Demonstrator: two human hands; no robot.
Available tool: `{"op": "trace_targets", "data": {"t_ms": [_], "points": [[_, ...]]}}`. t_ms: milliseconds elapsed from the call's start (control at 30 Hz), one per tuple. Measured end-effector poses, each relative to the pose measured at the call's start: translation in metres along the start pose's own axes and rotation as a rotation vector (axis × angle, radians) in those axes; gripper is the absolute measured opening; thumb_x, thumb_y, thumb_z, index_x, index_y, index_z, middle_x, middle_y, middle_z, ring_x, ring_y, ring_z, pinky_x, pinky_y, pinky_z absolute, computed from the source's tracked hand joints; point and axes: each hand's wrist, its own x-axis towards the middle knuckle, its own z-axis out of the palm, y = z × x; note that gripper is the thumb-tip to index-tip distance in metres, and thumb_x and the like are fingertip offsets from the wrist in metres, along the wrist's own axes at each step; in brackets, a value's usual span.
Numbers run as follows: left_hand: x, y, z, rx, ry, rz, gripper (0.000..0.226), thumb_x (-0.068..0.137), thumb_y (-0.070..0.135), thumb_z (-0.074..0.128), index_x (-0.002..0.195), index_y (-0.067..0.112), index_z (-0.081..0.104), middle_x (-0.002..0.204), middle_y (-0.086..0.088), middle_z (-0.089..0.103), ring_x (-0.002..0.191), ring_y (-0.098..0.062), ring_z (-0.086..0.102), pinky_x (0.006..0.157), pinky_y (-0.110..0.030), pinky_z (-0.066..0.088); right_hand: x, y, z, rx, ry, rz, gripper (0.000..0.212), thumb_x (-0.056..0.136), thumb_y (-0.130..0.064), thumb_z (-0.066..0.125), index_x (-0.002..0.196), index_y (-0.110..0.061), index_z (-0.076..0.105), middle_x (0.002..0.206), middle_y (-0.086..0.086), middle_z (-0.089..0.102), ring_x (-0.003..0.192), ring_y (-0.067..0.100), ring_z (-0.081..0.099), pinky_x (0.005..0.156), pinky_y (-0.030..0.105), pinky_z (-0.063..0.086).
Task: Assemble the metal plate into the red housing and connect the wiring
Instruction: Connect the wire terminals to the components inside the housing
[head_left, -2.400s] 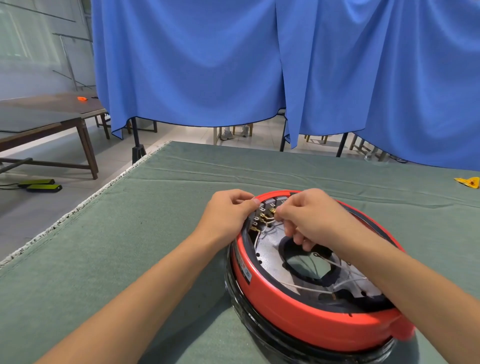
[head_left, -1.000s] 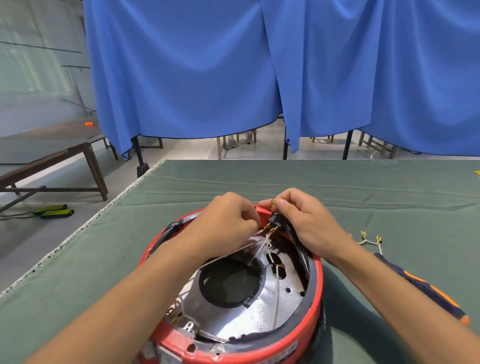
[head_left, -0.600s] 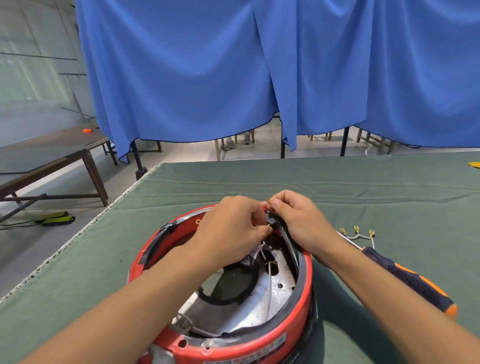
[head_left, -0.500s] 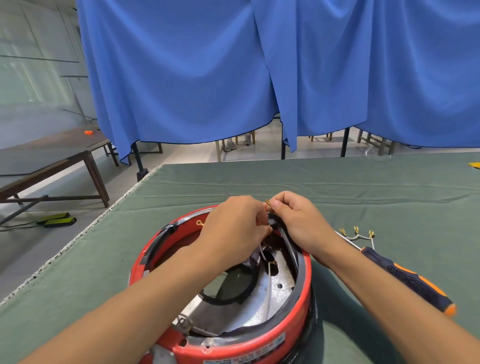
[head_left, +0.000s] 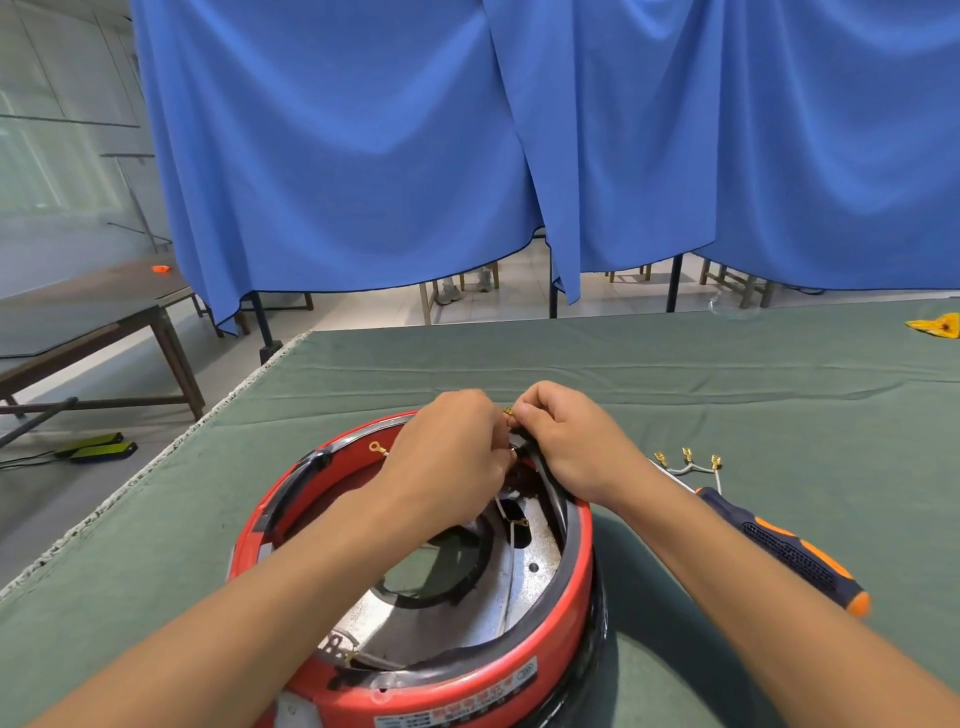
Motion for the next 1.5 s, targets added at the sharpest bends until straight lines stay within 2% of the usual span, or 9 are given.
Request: {"op": "trace_targets", "data": {"t_ms": [133,300,500,567,767,900,1100,1300,1500], "points": [[-0.003,0.002,-0.001,0.067,0.076,-0.004,0.015,0.084,0.033,0.068,0.08,0.019,0.071,0.089,-0.001,0.064,0.087,-0.022,0.059,0.074,-0.035,0.05,0.0,0.001,0.001,-0.004,0.004,-0.007,0.027,0.099,-0.019,0.044,0.072,-0.021,0.048,0.074,-0.009,0.053,0.076,0.013,0.049,0.064,0.024,0.037],[-0.004,0.005,0.002,0.11,0.072,0.042,0.015,0.088,0.029,0.062,0.087,0.016,0.069,0.095,0.0,0.058,0.093,-0.022,0.056,0.074,-0.035,0.046,0.0,0.001,0.001,0.001,0.001,-0.01,0.023,0.099,-0.019,0.044,0.076,-0.018,0.051,0.076,-0.007,0.054,0.078,0.014,0.05,0.069,0.028,0.035],[-0.006,0.013,0.004,0.207,0.044,0.088,0.034,0.091,0.013,0.049,0.063,0.019,0.03,0.074,0.003,0.027,0.077,-0.023,0.039,0.063,-0.032,0.027,0.0,0.0,0.001,-0.006,-0.012,-0.024,0.024,0.099,-0.019,0.044,0.075,-0.018,0.049,0.073,-0.009,0.051,0.074,0.012,0.047,0.067,0.027,0.033],[-0.007,0.014,0.004,0.168,0.031,0.077,0.038,0.089,0.009,0.049,0.061,0.019,0.025,0.072,0.004,0.023,0.075,-0.019,0.032,0.064,-0.031,0.026,0.0,0.0,0.0,-0.013,-0.017,-0.029,0.024,0.099,-0.019,0.044,0.076,-0.018,0.05,0.074,-0.008,0.052,0.075,0.013,0.047,0.068,0.027,0.034],[-0.002,0.01,0.003,0.046,0.027,0.024,0.013,0.086,0.007,0.054,0.074,0.005,0.055,0.089,-0.005,0.045,0.085,-0.026,0.048,0.069,-0.034,0.036,0.0,-0.001,-0.001,-0.05,-0.022,-0.035,0.025,0.099,-0.018,0.044,0.074,-0.019,0.048,0.079,-0.004,0.055,0.081,0.017,0.05,0.071,0.03,0.037],[-0.005,0.01,0.003,0.097,0.006,0.079,0.029,0.087,0.004,0.05,0.063,0.016,0.038,0.083,-0.001,0.036,0.076,-0.022,0.038,0.063,-0.029,0.026,0.0,-0.001,-0.001,-0.057,-0.026,-0.042,0.025,0.099,-0.018,0.042,0.074,-0.019,0.047,0.075,-0.006,0.053,0.08,0.017,0.049,0.069,0.03,0.035],[-0.009,0.005,0.005,0.037,0.033,0.086,0.014,0.09,0.012,0.049,0.077,0.017,0.045,0.089,-0.001,0.041,0.087,-0.023,0.047,0.071,-0.034,0.037,0.0,-0.001,-0.002,-0.07,-0.034,-0.046,0.02,0.1,-0.019,0.042,0.084,-0.013,0.053,0.085,0.001,0.057,0.085,0.02,0.052,0.072,0.032,0.037],[-0.014,0.001,0.01,0.211,0.096,0.105,0.021,0.092,0.033,0.051,0.088,0.023,0.033,0.091,0.003,0.028,0.083,-0.016,0.031,0.068,-0.027,0.026,-0.001,-0.002,-0.001,-0.059,-0.023,-0.035,0.019,0.099,-0.019,0.044,0.083,-0.013,0.053,0.077,-0.005,0.054,0.082,0.017,0.05,0.072,0.031,0.036],[-0.013,0.003,0.012,0.304,0.073,0.135,0.009,0.097,0.026,0.041,0.103,0.021,0.046,0.086,0.003,0.035,0.094,-0.022,0.052,0.062,-0.03,0.026,0.0,-0.001,0.0,-0.037,-0.022,-0.023,0.019,0.099,-0.019,0.044,0.082,-0.015,0.052,0.077,-0.005,0.054,0.081,0.016,0.05,0.069,0.029,0.035]]}}
